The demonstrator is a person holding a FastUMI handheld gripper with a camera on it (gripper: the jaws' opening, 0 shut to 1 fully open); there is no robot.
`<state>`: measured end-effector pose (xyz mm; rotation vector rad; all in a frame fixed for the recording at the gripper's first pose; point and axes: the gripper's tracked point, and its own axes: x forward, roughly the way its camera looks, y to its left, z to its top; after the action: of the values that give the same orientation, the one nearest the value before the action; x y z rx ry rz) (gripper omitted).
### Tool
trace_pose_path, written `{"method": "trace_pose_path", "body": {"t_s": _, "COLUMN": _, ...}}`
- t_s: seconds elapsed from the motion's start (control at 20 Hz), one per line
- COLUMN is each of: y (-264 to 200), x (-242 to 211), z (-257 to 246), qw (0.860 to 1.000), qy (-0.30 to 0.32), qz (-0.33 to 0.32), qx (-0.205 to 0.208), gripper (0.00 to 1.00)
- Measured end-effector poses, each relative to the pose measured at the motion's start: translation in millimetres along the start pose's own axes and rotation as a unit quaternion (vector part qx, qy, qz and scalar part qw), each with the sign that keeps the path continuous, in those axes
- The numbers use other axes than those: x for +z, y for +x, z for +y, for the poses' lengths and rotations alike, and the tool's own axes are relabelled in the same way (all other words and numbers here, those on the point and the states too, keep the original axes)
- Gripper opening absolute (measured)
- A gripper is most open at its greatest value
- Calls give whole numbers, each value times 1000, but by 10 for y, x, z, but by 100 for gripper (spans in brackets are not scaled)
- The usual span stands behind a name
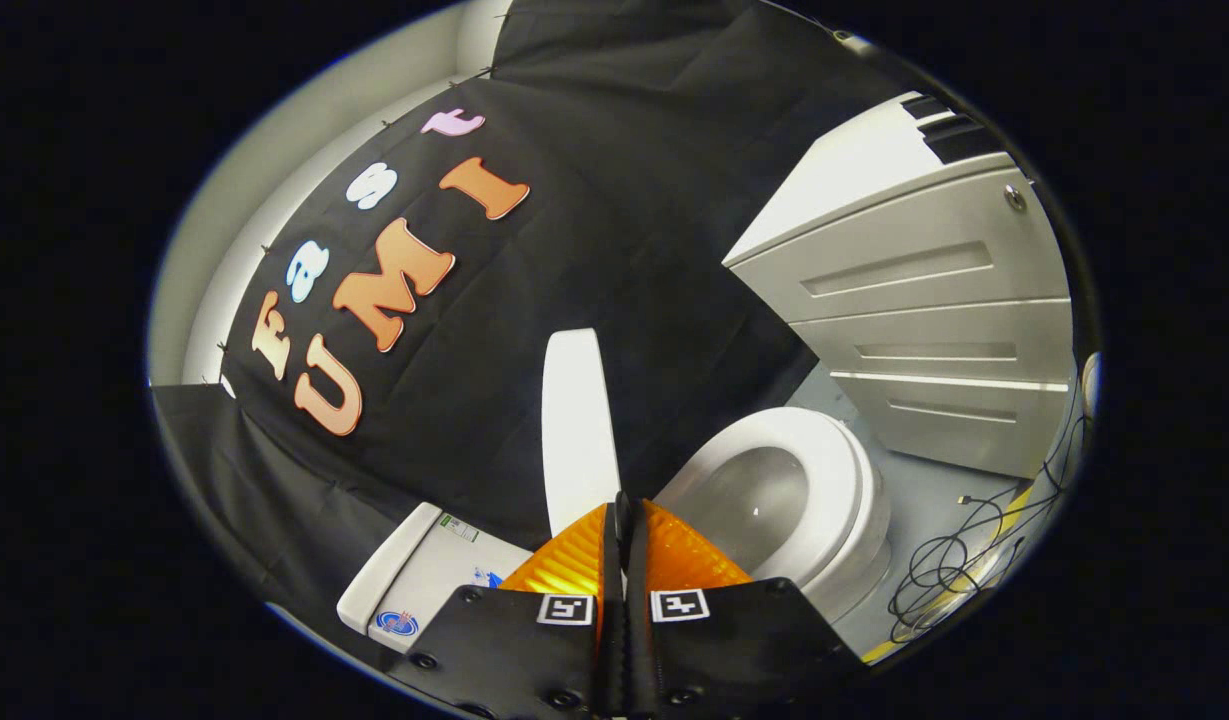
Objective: Open the toilet lid.
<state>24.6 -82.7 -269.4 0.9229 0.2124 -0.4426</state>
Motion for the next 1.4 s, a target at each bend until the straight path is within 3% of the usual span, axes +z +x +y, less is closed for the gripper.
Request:
{"method": "trace_pose_path", "body": {"t_s": 0.6, "y": -99, "x": -108, "z": 711, "qw": 997, "qy": -75, "qz": -5, "qx": 10, "gripper": 7}}
{"method": "trace_pose_path", "body": {"t_s": 1.4, "y": -201, "x": -526, "z": 1657, "qw": 979, "qy": -204, "qz": 3, "qx": 28, "gripper": 7}}
